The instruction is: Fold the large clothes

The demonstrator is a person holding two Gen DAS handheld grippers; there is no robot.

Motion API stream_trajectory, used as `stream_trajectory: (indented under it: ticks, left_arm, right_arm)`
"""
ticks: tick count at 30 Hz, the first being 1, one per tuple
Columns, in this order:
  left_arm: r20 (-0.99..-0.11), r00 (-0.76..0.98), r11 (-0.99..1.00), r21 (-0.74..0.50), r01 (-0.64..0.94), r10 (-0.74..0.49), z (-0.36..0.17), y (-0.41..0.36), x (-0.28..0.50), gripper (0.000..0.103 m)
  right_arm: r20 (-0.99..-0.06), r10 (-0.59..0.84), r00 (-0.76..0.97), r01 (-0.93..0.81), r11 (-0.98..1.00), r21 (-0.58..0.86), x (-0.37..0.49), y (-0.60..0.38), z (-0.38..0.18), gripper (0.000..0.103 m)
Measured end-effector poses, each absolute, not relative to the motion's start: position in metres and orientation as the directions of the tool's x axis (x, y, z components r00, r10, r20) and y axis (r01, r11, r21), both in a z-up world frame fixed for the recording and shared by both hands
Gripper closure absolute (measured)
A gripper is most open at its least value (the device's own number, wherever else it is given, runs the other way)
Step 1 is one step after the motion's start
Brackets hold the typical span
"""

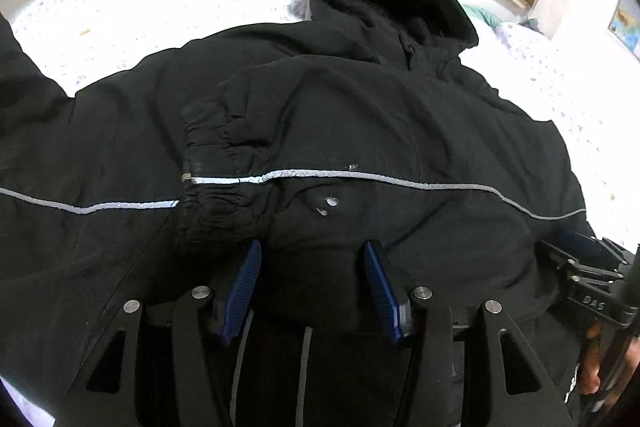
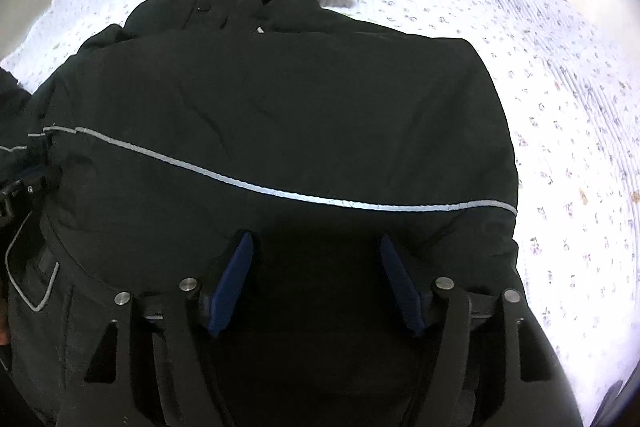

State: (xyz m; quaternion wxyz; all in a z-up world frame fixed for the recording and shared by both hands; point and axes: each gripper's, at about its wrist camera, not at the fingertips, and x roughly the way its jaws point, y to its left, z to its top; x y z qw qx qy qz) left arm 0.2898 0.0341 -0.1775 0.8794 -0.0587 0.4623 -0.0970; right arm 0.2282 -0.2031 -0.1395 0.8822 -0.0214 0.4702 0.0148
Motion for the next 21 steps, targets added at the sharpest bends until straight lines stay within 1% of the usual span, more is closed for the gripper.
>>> stream_trajectory:
  ticks: [1,2,3,5,9,14,17,21]
  left_arm:
    - [-0.803,0.551,0.974,-0.197,0.114,-0.227,-0.177,0.035,0.29,0.048]
    - [-0.803,0.55,0.973,-0.202,0.111,-0.23,-0.176,0.039,0.291,0.048]
    - [-0.802,0.551,0.973,-0.204,0.109,-0.23,-0.176,0.04,0.291,0.048]
    - [-0.804,0.555,0.977,-0.183,0.112,-0.214,-0.173,0.038,0.286,0.047]
    - [-0.801,0.579,0.988,-0.122,0.09,-0.152,-0.158,0.033,0.264,0.044]
    - [-0.788,0.587,0.981,-0.173,0.084,-0.189,-0.137,0.058,0.228,0.043]
    - [-0.762,0.621,0.979,-0.195,0.053,-0.185,-0.121,0.095,0.212,0.043]
    - [-0.72,0.683,0.976,-0.211,-0.05,-0.121,-0.095,0.174,0.2,0.043]
  right_arm:
    - [-0.827,0.044,0.56,-0.063,0.998,0.01,0.227,-0.205,-0.14,0.022]
    - [-0.827,0.071,0.558,-0.082,0.996,0.03,0.225,-0.206,-0.14,0.012]
    - [-0.826,0.075,0.559,-0.089,0.996,0.03,0.222,-0.205,-0.14,0.008]
    - [-0.816,0.062,0.575,-0.088,0.996,0.013,0.214,-0.195,-0.14,0.005]
    - [-0.78,0.029,0.625,-0.078,0.997,-0.026,0.207,-0.188,-0.14,0.003]
    - [-0.759,0.028,0.65,-0.09,0.995,-0.04,0.206,-0.189,-0.143,0.003]
    - [-0.743,0.02,0.669,-0.089,0.995,-0.053,0.204,-0.188,-0.145,0.003]
    - [-0.731,0.025,0.682,-0.089,0.995,-0.05,0.201,-0.188,-0.145,0.003]
